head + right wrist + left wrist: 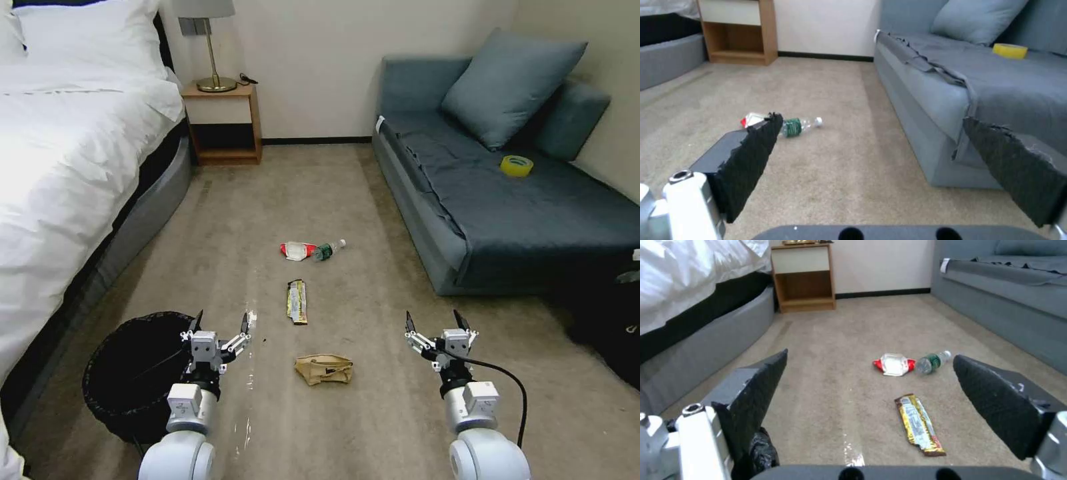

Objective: Pick up the trash bin, then pick up the garbage on the floor and place it into the trash bin.

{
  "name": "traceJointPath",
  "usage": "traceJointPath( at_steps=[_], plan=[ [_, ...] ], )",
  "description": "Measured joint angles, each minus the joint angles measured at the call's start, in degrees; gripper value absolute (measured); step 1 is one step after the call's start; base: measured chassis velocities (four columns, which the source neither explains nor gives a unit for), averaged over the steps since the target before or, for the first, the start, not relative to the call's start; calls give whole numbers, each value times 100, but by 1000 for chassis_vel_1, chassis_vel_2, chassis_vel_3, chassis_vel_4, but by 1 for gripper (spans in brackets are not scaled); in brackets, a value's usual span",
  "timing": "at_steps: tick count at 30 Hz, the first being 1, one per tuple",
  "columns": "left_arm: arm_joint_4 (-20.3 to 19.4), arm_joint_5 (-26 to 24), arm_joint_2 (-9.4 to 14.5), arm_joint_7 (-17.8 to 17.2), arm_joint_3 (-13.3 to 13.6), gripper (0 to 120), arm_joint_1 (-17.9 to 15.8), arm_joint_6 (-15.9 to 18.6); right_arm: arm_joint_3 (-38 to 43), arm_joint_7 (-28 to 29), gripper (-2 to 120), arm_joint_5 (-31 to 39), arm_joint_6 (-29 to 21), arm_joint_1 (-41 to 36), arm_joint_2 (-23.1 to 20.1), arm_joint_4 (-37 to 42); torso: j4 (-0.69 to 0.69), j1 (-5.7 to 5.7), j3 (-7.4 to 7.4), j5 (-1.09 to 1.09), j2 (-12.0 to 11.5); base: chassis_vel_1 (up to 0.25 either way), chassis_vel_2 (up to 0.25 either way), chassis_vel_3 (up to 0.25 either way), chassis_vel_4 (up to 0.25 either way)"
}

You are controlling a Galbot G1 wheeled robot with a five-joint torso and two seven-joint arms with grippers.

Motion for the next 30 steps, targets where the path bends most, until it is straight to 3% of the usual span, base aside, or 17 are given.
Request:
traceJointPath(
  at_steps=[6,10,12,13,14,22,26,28,29,30],
  plan=[
    [-52,-58,-14,-15,-23,100,-20,103,11,58,100,0,-75,-5,14,91,1,0,0,0,0,0,0,0,0],
    [-524,-449,-134,-193,-234,100,-201,886,146,577,100,15,-656,-40,164,877,0,0,0,0,0,0,0,0,0],
    [-627,-542,-162,-229,-281,100,-241,1064,171,679,100,20,-768,-47,193,1030,0,0,0,0,0,0,0,0,0],
    [-863,-742,-221,-318,-388,100,-332,1458,240,955,100,32,-1077,-65,267,1443,0,0,0,0,0,0,0,0,0],
    [-981,-833,-249,-362,-439,100,-376,1641,283,1112,100,44,-1243,-76,313,1682,-1,0,0,0,0,0,0,0,0],
    [-1049,-901,-270,-393,-469,100,-402,1781,509,1397,100,674,-1469,-60,98,1948,0,0,0,1,0,0,0,0,0],
    [-1132,-1107,2,-511,-565,100,-341,1911,508,1437,100,725,-1539,-43,79,1957,-1,0,0,-1,0,0,0,0,0],
    [-1261,-1460,554,-737,-751,100,-202,2102,515,1467,100,745,-1542,-27,49,1953,1,0,0,-2,0,0,0,0,0],
    [-1261,-1460,554,-737,-751,100,-202,2102,515,1467,100,745,-1542,-27,49,1953,1,0,0,-2,0,0,0,0,0],
    [-1305,-1583,742,-816,-815,100,-152,2170,520,1474,100,750,-1542,-17,39,1946,1,0,0,-2,0,0,0,0,0]
  ],
)
